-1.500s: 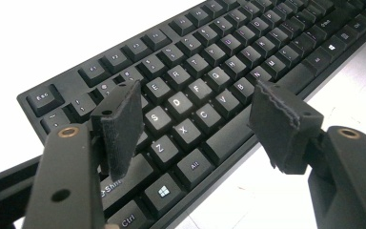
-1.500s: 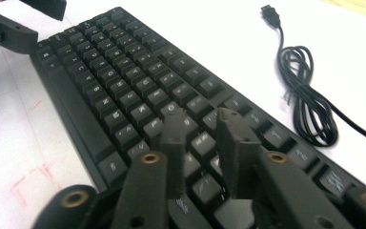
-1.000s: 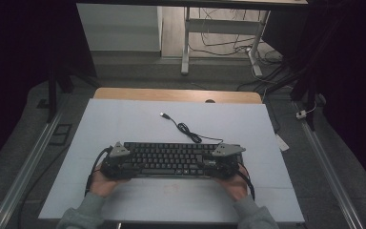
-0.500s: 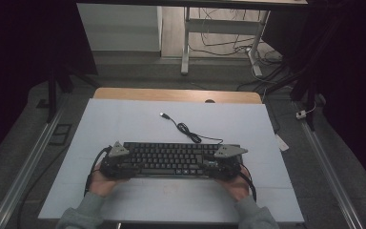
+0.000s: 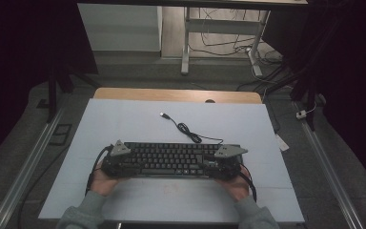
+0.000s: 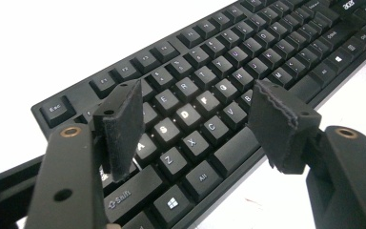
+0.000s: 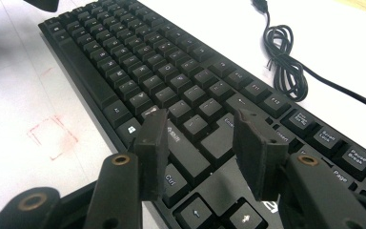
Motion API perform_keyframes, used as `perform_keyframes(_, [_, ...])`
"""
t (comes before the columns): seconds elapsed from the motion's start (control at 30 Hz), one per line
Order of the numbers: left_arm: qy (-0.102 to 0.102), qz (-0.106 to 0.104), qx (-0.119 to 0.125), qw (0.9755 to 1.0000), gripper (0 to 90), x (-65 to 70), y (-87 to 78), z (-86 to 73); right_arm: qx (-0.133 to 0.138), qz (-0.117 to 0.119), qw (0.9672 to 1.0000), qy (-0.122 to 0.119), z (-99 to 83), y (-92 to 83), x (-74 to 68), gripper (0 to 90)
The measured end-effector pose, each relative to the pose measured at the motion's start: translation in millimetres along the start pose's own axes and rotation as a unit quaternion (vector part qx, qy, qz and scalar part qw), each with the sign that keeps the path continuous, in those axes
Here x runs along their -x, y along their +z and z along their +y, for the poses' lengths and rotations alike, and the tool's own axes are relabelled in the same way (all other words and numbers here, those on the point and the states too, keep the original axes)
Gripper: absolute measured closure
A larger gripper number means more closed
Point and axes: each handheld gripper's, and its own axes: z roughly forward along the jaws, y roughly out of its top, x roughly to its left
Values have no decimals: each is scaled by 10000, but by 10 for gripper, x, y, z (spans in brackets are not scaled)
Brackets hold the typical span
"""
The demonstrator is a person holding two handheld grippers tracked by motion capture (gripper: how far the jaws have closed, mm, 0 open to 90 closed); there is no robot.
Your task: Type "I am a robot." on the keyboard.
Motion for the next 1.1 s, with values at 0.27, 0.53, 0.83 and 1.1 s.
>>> perform_keyframes(0.27, [74,32,-75,9999,564,-24,108,132,-56,9,10000,-12,-6,42,-27,563])
perform_keyframes(0.53, [208,-56,-264,9994,863,9,270,272,-48,18,10000,2,-9,41,-20,563])
perform_keyframes(0.83, [303,-132,-534,9980,889,78,510,305,-62,14,10000,18,-14,45,-16,562])
perform_keyframes(1.1, [231,-81,-569,9981,888,57,577,297,-86,-29,10000,15,-19,38,-4,561])
